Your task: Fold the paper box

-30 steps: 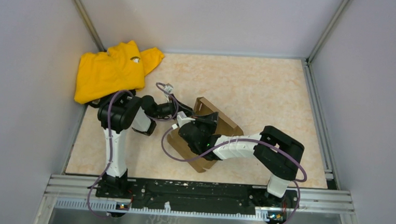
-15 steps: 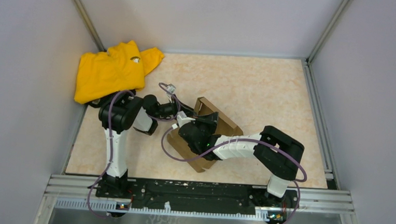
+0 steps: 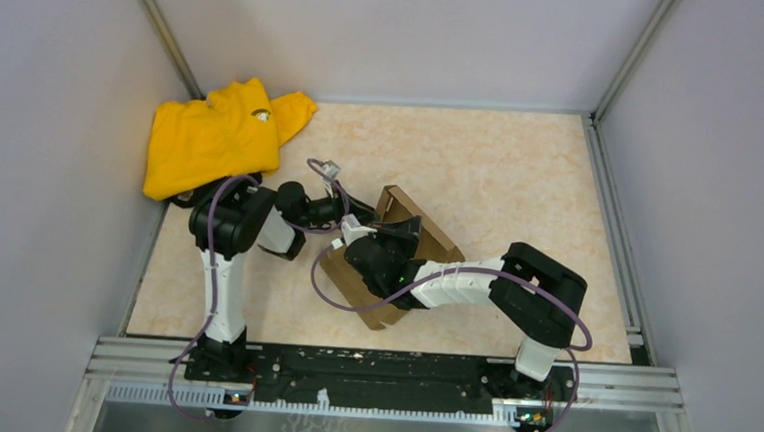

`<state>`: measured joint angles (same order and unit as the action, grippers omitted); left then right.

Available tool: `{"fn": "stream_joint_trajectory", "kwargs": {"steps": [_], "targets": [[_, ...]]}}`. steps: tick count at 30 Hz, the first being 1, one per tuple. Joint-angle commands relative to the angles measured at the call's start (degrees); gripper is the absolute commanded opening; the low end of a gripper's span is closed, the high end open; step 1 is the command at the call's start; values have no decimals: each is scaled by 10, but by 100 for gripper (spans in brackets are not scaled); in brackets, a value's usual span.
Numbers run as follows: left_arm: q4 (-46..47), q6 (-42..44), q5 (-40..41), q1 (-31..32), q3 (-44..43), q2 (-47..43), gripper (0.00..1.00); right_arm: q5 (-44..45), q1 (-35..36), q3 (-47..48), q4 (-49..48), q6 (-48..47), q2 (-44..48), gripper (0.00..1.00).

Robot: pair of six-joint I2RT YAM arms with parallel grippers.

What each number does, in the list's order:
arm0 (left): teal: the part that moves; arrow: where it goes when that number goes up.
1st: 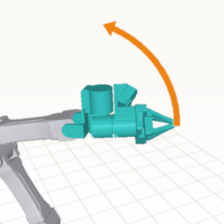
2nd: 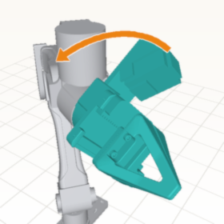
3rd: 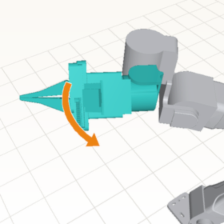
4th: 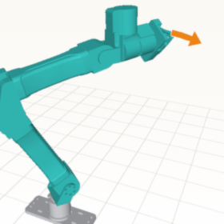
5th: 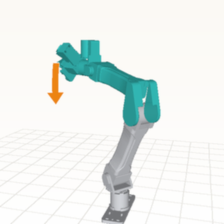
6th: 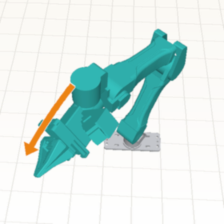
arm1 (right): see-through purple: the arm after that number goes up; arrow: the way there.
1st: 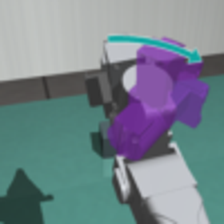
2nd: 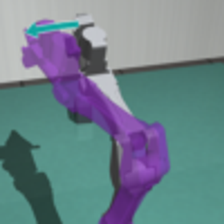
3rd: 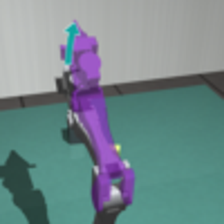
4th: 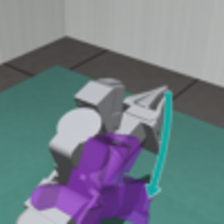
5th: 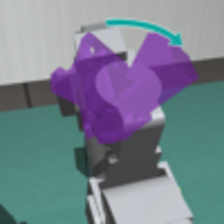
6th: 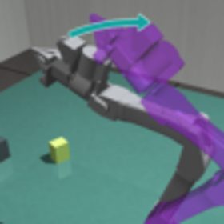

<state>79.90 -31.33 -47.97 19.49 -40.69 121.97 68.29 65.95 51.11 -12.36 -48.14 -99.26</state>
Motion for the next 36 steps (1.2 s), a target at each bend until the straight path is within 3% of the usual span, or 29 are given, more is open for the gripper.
{"fn": "stream_joint_trajectory", "kwargs": {"steps": [1,17,36], "targets": [[-1,27,24,3,3,-21,57,-12,4,17,1,17,-6,0],[14,34,63,13,27,-28,54,-1,12,37,3,15,-26,0],[36,29,76,6,63,-42,58,61,40,37,-69,-76,-60,0]]}}
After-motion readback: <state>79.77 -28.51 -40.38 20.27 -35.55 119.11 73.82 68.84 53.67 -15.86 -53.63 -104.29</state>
